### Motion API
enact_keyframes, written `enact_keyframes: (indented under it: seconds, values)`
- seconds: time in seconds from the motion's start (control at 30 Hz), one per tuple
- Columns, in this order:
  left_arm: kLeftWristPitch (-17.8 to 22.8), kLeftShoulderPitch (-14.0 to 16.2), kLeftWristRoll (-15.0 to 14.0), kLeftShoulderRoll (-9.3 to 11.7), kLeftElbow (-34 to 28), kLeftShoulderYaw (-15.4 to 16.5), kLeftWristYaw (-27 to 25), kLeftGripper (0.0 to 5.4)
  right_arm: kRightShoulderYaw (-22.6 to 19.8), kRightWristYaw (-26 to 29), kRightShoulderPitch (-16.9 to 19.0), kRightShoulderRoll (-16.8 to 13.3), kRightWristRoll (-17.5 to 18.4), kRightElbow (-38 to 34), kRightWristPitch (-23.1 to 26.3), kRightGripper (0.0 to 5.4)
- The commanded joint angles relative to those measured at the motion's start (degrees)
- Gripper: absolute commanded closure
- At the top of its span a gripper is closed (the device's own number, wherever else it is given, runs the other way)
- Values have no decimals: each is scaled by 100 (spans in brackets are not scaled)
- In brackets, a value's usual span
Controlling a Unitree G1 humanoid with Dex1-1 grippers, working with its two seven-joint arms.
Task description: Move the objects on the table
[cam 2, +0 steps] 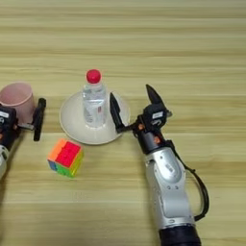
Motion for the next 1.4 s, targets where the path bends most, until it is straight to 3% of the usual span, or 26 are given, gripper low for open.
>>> enact_keyframes:
  seconds: [0.03, 0.27, 0.53, 1.13, 1.4]
  values:
    - [89, 83, 50, -8, -140, -36, -23, 3, 184, 86, 15, 50, -69, 47, 103, 0]
    - [120, 116, 43, -2, -221, -55, -6, 3, 460, 173, -61, 106, -207, 305, 120, 0]
    - [115, 122, 43, 4, -201, -37, 35, 3, 672, 219, -448, 173, -439, 875, 71, 0]
    - [122, 247, 31, -18, -291, -25, 86, 3, 381, 138, -1627, 441, -443, 2389, -5, 0]
    - [130, 273, 28, -16, -323, -34, 103, 3, 386, 145, -1929, 644, -463, 2741, 16, 0]
